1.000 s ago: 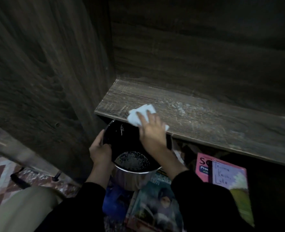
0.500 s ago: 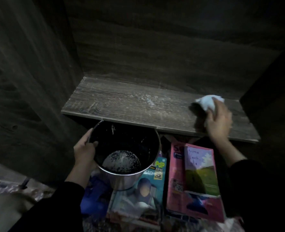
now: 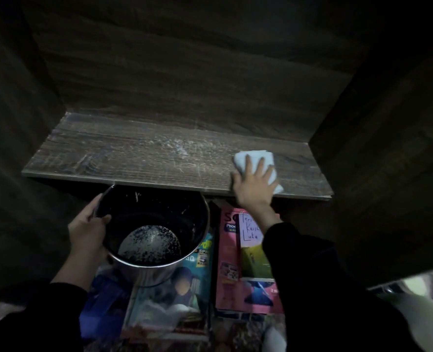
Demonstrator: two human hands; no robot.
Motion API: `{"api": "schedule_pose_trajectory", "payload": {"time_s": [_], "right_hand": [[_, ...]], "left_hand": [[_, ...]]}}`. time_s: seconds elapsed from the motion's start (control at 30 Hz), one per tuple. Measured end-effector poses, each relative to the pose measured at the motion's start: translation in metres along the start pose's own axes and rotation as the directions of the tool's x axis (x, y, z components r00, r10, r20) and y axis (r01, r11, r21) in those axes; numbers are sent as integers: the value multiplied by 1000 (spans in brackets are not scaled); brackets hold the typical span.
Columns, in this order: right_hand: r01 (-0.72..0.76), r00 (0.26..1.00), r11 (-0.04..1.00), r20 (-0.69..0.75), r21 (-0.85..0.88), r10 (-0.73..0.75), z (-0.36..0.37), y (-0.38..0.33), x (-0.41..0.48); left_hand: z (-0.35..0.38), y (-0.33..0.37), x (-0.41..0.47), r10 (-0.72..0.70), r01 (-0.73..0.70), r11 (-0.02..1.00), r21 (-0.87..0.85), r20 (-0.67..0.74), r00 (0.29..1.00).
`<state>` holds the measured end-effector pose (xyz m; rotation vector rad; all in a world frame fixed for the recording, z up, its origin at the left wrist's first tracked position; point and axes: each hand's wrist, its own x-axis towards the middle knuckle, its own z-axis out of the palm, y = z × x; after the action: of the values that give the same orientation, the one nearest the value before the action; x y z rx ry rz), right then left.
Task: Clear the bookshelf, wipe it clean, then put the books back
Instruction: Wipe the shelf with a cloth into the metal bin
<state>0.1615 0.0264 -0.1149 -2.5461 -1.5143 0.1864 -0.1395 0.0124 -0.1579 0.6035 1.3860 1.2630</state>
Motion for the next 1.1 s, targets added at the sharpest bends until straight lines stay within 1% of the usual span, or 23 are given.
{"api": "schedule_pose_trajectory", "payload": {"time_s": [0.1,0.17,0.27,0.33,0.43,0.5,0.57,0.63,0.67,0.7,0.73,0.77,0.8,0.83,0.9,0.97,1.0,1.07,1.1], "right_hand": [[146,987,989,67,16,-147,6,-42,-16],[258,961,966,96,11,-258,12,-66,-29],[430,899,903,94,7,-428,23,-95,-48],[516,853,857,100,-3,-513,30,-109,-59],[610,788,790,136,-53,-600,31,-124,-73],[656,751,753,129,-42,-647,30,-130,-81],[710,699,704,121,-1,-705,28,-133,-86],[774,623,630,94,68,-776,25,-134,-84],[782,602,604,59,154,-796,22,-133,-80],[771,599,580,10,265,-801,18,-130,-73],[749,616,558,-67,358,-785,15,-125,-64],[725,657,562,-156,398,-737,11,-117,-53],[688,716,610,-230,395,-659,9,-105,-38],[629,778,684,-283,371,-561,5,-92,-22],[450,872,845,-344,289,-347,-6,-61,13],[203,937,961,-322,189,-134,-18,-28,44],[67,958,986,-287,154,-20,-23,-14,56],[-160,960,976,-205,146,189,-24,3,74],[-229,949,961,-184,154,255,-21,4,80]], "left_hand": [[3,0,-2,7,-7,1000,-7,12,1000],[6,2,-6,14,-14,1000,-5,-13,1000],[10,6,-12,17,-17,1000,-9,-31,999],[13,10,-16,15,-15,1000,-17,-29,999],[13,11,-17,13,-14,999,-35,-42,999],[12,11,-17,5,-7,999,-49,-47,999],[11,12,-19,-1,-1,999,-41,-44,999],[10,12,-20,1,-2,999,-40,-38,999],[9,12,-19,-2,0,999,-45,-39,999],[8,12,-18,-9,6,999,-49,-50,999],[6,12,-17,-16,13,998,-53,-52,999],[5,12,-15,-22,19,998,-53,-54,998],[4,13,-15,-29,26,998,-59,-63,998],[3,15,-15,-39,33,997,-77,-84,996],[1,20,-16,-41,29,994,-102,-113,993],[-6,23,-14,-27,15,995,-97,-125,992],[-10,24,-12,-20,9,997,-83,-130,991],[-19,25,-7,-18,9,998,-65,-148,989],[-22,27,-6,-23,13,998,-69,-152,988]]}}
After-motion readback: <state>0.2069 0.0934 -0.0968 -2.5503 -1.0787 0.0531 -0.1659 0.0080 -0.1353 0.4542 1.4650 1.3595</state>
